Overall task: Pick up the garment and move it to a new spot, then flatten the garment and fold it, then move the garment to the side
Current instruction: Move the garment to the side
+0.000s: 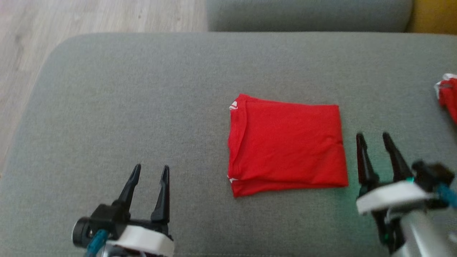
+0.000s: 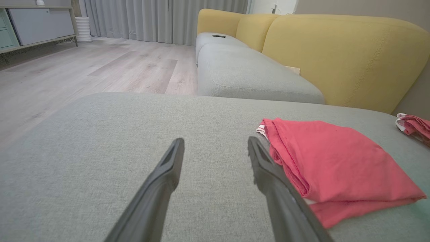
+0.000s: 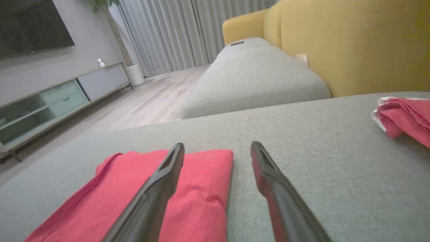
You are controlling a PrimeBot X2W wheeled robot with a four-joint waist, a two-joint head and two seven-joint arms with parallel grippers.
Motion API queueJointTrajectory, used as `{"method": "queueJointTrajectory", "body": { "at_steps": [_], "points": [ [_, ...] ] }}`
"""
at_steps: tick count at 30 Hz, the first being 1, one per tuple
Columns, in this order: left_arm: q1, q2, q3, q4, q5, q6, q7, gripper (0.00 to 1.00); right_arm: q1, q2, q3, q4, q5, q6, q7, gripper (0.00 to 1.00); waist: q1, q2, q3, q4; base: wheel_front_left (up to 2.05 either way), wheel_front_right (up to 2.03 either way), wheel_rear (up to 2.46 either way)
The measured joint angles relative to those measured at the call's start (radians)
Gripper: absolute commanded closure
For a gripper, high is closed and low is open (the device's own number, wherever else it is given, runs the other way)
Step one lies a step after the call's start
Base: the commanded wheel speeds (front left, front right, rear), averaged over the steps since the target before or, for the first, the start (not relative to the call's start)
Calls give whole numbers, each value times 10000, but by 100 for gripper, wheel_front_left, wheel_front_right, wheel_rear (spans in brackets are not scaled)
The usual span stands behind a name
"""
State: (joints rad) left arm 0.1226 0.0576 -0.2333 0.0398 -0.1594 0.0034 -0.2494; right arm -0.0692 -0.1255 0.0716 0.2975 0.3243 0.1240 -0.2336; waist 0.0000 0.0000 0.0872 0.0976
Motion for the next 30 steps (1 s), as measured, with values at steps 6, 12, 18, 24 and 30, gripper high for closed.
{"method": "queueJointTrajectory", "body": {
  "at_steps": [6, 12, 18, 24, 30],
  "points": [
    [-403, -13, -188, 127, -8, -4, 0, 0, -1662, -454, 19, 1262, 594, 0, 2077, 0, 0, 0, 442, 178, 0, 0, 0],
    [-539, -19, -341, 253, -113, -4, 0, 0, -2220, -727, 38, 2240, 1547, 0, 4197, 0, 0, 0, 633, 349, 0, 0, 0],
    [-705, -25, -366, 268, -205, 4, 0, 0, -2375, -740, 499, 2497, 2349, 0, 5356, 23, 0, 0, 813, 423, 0, 0, 0],
    [-790, -29, -374, 280, -211, 59, -2, 0, -2722, -773, 823, 2512, 2842, 0, 5927, 100, 0, 0, 966, 363, 0, 0, 0],
    [-887, -31, -336, 100, -309, 56, -2, 0, -3157, -1377, 640, 2159, 2491, 2, 5672, 100, 0, 0, 1208, -60, 0, 0, 0]
  ]
}}
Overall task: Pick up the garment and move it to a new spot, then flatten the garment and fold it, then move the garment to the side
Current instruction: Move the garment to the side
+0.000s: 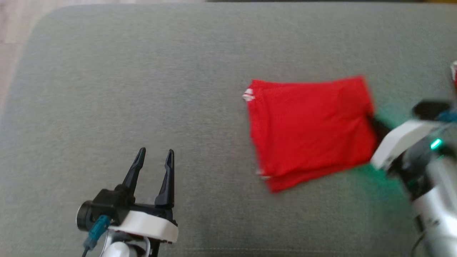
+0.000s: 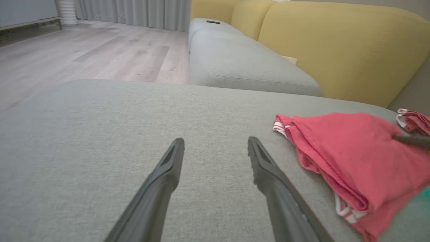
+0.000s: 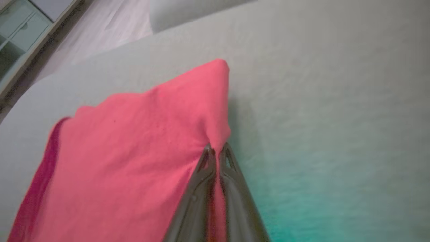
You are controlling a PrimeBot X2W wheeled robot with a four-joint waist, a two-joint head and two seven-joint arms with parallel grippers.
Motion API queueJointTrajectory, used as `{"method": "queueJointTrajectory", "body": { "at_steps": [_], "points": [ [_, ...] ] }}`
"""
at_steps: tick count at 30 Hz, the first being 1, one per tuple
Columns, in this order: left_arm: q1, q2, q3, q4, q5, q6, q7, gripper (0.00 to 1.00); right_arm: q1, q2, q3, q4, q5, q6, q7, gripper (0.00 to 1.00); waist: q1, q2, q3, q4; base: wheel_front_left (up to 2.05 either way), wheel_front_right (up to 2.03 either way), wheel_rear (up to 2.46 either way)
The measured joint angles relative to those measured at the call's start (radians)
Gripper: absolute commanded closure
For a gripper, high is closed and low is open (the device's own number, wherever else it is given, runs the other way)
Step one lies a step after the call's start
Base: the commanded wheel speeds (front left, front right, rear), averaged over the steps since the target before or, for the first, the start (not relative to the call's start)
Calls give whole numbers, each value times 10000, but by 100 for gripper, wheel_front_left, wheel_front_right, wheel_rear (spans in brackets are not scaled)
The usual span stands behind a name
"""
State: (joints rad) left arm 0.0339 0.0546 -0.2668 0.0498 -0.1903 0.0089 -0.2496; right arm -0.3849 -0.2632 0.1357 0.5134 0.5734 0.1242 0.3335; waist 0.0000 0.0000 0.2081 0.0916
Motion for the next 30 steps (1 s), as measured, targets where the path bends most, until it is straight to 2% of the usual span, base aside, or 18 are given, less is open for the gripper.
{"method": "queueJointTrajectory", "body": {
  "at_steps": [5, 14, 19, 24, 25, 26, 30],
  "points": [
    [-297, -6, 25, -105, 2, -63, 0, 0, -1093, -867, -706, -610, -646, 0, 31, 100, 0, 0, 391, -596, 0, 0, 0],
    [-1042, -19, 8, -265, 165, -238, -2, 0, -1937, -1576, -1883, -1638, -1607, 0, 685, 100, 1, 0, 1316, -1457, 0, 0, 0],
    [-1548, -19, 23, -295, 330, -437, -2, 0, -2050, -2088, -3283, -2483, -2148, 0, 1218, 100, 2, 0, 2107, -1834, 0, 0, 0],
    [-1731, -21, 2, -313, 474, -541, -2, 0, -2008, -2278, -4464, -3127, -2596, 0, 1595, 100, 2, 0, 2539, -1933, 0, 0, 0],
    [-1733, -21, 0, -313, 474, -543, -2, 0, -1995, -2313, -4677, -3231, -2767, 0, 1595, 79, 2, 0, 2586, -1922, 0, 0, 0],
    [-1737, -21, -8, -313, 474, -545, -2, 0, -1993, -2351, -4876, -3323, -2991, 0, 1582, 0, 2, 0, 2615, -1896, 0, 0, 0],
    [-1818, -21, -52, -274, 474, -616, -2, 0, -2000, -2351, -5317, -3712, -3990, 0, 1014, 0, 2, 0, 2582, -1738, 0, 0, 0]
  ]
}}
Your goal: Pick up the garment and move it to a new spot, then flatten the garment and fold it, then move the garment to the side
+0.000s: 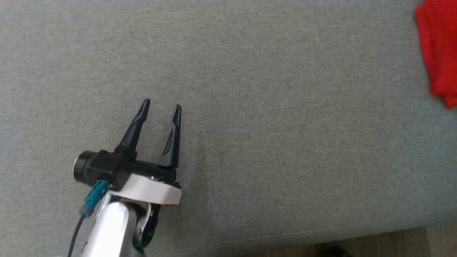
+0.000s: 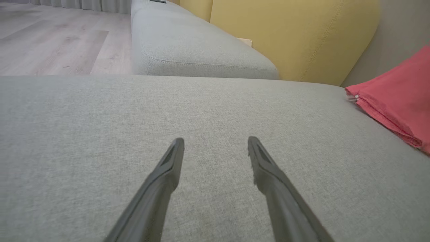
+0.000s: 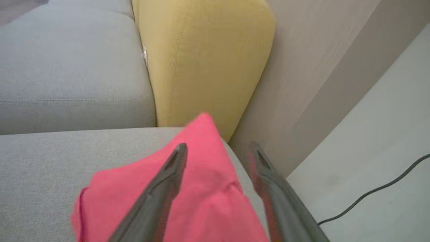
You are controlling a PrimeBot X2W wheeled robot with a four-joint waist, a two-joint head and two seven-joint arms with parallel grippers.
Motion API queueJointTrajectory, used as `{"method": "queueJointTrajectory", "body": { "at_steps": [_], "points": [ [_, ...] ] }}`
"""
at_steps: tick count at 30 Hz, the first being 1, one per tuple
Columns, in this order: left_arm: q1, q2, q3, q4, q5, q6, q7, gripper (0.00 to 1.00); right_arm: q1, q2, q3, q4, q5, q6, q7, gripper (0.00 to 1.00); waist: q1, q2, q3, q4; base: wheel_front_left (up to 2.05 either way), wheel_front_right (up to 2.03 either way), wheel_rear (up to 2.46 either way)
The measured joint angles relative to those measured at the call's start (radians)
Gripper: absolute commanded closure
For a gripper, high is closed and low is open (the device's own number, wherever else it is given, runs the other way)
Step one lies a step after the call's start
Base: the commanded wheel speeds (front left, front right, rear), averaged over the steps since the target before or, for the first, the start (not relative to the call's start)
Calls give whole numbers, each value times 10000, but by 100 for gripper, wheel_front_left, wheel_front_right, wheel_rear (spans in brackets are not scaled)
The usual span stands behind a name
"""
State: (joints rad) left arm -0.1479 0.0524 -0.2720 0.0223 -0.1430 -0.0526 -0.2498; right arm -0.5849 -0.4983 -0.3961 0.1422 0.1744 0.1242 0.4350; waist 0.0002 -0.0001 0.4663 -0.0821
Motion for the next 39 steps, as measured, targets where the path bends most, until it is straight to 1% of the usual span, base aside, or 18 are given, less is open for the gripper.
{"method": "queueJointTrajectory", "body": {
  "at_steps": [3, 5, 8, 13, 17, 21, 23, 26, 27, 29, 32, 39],
  "points": [
    [-3, 0, -12, 63, -6, 13, 0, 0, 15, 439, 88, -176, -627, 0, -606, 0, -1, 0, -249, 88, 0, 0, 0],
    [12, -4, -33, 138, -10, 104, -2, 0, 134, 930, 349, -186, -700, 0, -890, 0, 0, 0, -506, 156, 0, 0, 0],
    [111, -6, -12, 161, -142, 328, -4, 0, 773, 1697, 988, -130, -681, 0, -1308, 0, -1, 0, -995, 267, 0, 0, 0],
    [777, -15, 198, 217, -449, 901, -59, 0, 2024, 2621, 2115, 286, -311, 0, -1965, 0, -1, 0, -1982, 481, 0, 0, 0],
    [1268, -15, 458, 265, -583, 1177, -59, 0, 2820, 3262, 3055, 719, 197, 0, -2847, 0, -2, 1, -2820, 673, 0, 0, 0],
    [1752, -12, 633, 257, -619, 1287, -59, 0, 3636, 3678, 3678, 1187, 554, 0, -4117, 0, -2, 1, -3614, 867, 0, 0, 0],
    [2013, -12, 675, 240, -621, 1287, -59, 0, 3987, 3827, 4040, 1348, 669, 0, -4855, 0, -2, 1, -3974, 955, 0, 0, 0],
    [2399, -6, 702, 222, -598, 1216, -59, 0, 4544, 4044, 4385, 1459, 840, 0, -6255, 0, -2, 1, -4485, 1083, 0, 0, 0],
    [2514, -2, 706, 201, -583, 1204, -59, 0, 4752, 4048, 4498, 1467, 842, 0, -6508, 0, -2, 1, -4632, 1130, 0, 0, 0],
    [2717, 4, 748, 117, -504, 1149, -59, 0, 5191, 4098, 4506, 1540, 794, 0, -6759, 0, -2, 1, -4885, 1215, 0, 0, 0],
    [3044, 10, 878, -15, -337, 1131, -59, 0, 5837, 4196, 4475, 1593, 573, 0, -6830, 0, -2, 1, -5182, 1307, 0, 0, 0],
    [3638, 23, 901, -334, -161, 838, -59, 0, 6662, 4378, 4483, 922, 8, 0, -6832, 0, -2, 1, -5428, 1322, 0, 0, 0]
  ]
}}
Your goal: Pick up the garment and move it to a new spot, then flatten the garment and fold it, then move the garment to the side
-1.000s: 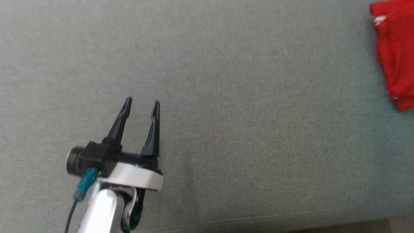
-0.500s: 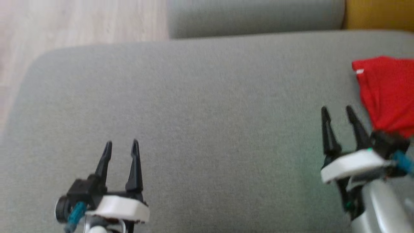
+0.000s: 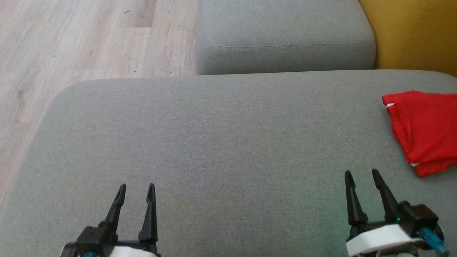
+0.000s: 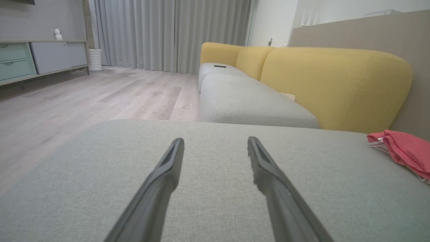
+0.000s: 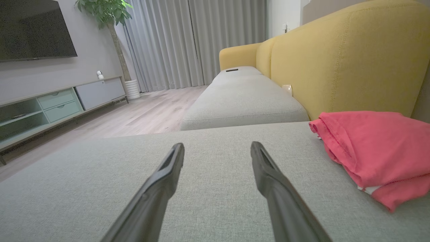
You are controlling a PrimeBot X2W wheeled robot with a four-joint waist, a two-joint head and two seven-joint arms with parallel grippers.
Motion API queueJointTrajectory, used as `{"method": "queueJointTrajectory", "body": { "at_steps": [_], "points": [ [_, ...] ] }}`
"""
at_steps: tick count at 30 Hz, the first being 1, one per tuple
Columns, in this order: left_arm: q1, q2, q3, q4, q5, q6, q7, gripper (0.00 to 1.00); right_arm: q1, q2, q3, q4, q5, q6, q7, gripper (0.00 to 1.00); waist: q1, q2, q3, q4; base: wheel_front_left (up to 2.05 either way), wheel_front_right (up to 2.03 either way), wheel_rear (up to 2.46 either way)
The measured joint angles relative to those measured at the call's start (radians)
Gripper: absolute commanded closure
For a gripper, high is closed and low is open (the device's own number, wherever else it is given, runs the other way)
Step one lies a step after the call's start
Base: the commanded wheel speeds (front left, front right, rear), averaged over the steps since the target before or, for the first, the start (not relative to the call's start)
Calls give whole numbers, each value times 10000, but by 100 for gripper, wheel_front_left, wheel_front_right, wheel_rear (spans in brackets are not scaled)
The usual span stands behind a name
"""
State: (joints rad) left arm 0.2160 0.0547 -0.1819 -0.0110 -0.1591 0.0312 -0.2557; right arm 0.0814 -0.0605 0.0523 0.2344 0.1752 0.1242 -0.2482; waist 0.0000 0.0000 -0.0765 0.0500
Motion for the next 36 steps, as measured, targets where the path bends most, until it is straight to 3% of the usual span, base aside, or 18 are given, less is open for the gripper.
{"method": "queueJointTrajectory", "body": {
  "at_steps": [5, 6, 11, 36],
  "points": [
    [112, 2, 0, -50, 35, -150, 0, 0, 331, 119, -36, -251, -65, 0, 0, 0, 0, 0, -46, -60, 0, 0, 0],
    [111, 2, -4, 4, 107, -146, 0, 100, 353, 128, -40, -207, -79, -2, 4, 100, 0, 0, -47, -64, 0, 0, 0],
    [445, 0, -31, 732, -12, -146, 8, 100, 698, 155, 17, 491, 6, -2, 33, 100, 0, 0, -39, -73, 0, 0, 0],
    [-24, 50, 161, 1154, -3118, -405, 552, 100, 483, 153, -226, 491, 2959, -2, 652, 100, 0, 0, 132, -158, 0, 0, 0]
  ]
}}
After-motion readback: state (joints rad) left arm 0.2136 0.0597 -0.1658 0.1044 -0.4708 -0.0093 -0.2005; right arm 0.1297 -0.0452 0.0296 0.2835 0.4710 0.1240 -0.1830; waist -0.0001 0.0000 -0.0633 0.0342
